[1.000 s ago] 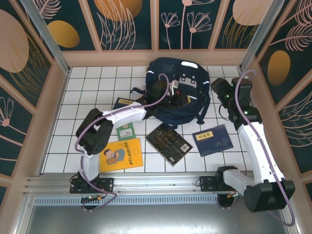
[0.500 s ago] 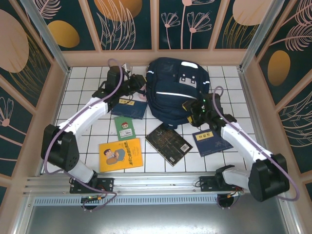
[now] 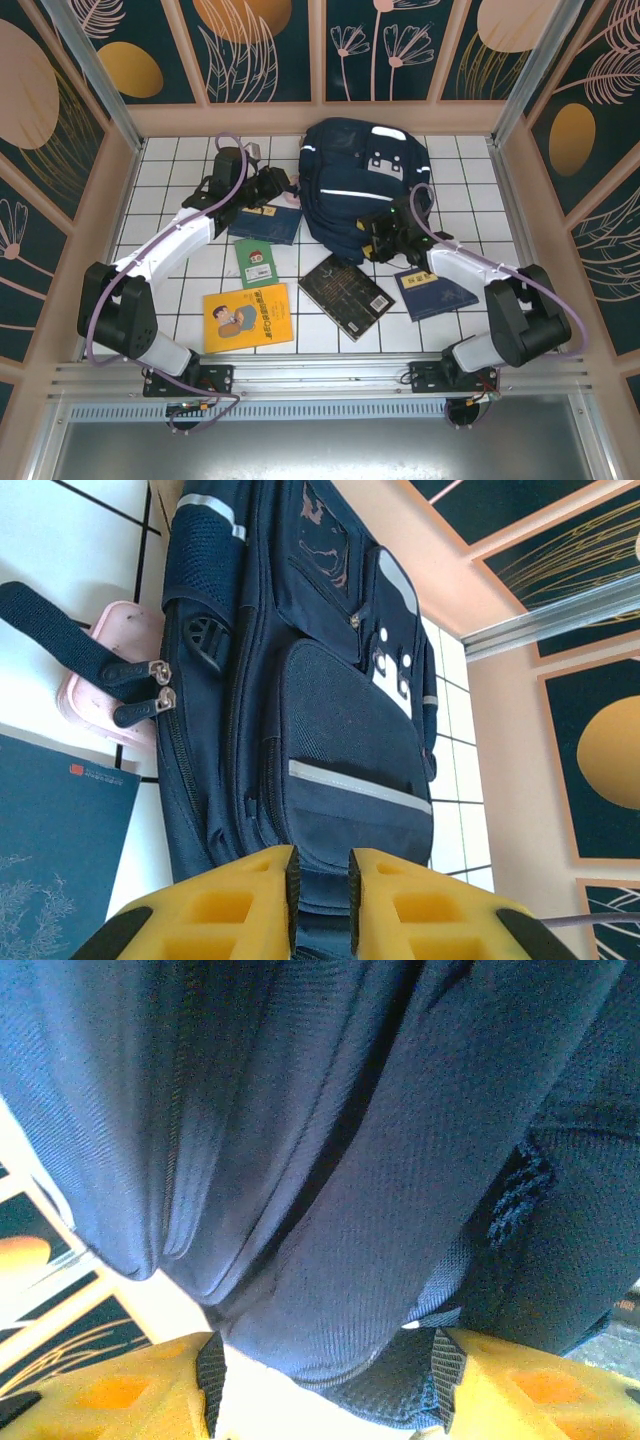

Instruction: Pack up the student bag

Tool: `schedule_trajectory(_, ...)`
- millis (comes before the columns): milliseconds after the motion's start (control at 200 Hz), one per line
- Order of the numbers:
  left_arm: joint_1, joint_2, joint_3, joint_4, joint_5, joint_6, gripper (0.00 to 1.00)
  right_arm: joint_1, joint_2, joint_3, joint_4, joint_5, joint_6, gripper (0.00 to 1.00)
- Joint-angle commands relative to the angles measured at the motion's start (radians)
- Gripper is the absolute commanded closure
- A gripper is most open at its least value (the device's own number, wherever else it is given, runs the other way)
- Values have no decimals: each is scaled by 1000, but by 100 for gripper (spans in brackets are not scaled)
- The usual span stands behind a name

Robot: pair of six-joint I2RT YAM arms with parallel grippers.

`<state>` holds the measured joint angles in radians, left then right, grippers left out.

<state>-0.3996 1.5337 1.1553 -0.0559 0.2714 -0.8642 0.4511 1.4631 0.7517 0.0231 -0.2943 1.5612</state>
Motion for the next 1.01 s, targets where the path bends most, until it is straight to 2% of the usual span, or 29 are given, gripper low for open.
schedule_trajectory(0,7,-26,-22,19,-6,13,77,7,54,70,-22,95,30,42)
schedule_trajectory(50,8,-27,-30,26,-5,8,77,1,77,93,-55,130,25,44)
schedule_trajectory(105,10,-27,-38,32,-5,5,77,-7,102,112,-74,157,20,53)
schedule_trajectory(140,11,-27,-40,34,-6,5,77,-13,112,118,-76,166,15,64)
schedule_trajectory(190,13,-27,-42,32,-13,9,77,-31,113,124,-70,177,1,84)
schedule_trajectory(250,12,-27,-40,27,-26,18,77,-51,100,136,-75,182,-24,100)
schedule_trajectory(340,13,-28,-34,16,-56,39,75,-91,56,184,-121,177,-98,100)
schedule_trajectory(415,13,-33,-30,9,-81,72,68,-130,9,246,-180,170,-185,100)
schedule_trajectory(470,12,-35,-36,33,-82,98,61,-188,-19,293,-207,89,-256,100)
schedule_trajectory(596,7,-14,-88,190,26,170,43,-336,-35,373,-255,-153,-348,100)
schedule_trajectory(676,4,20,-86,209,46,226,42,-401,-32,429,-326,-228,-414,100)
schedule_trajectory(756,4,60,-73,238,120,249,41,-459,-14,457,-332,-373,-472,100)
schedule_trajectory(861,-10,138,-55,373,290,178,40,-501,7,500,-398,-441,-522,100)
schedule_trajectory(951,-40,213,-25,435,352,140,39,-540,-8,477,-367,-505,-506,100)
schedule_trajectory(1001,-58,244,-1,427,356,145,35,-557,-18,467,-356,-527,-497,100)
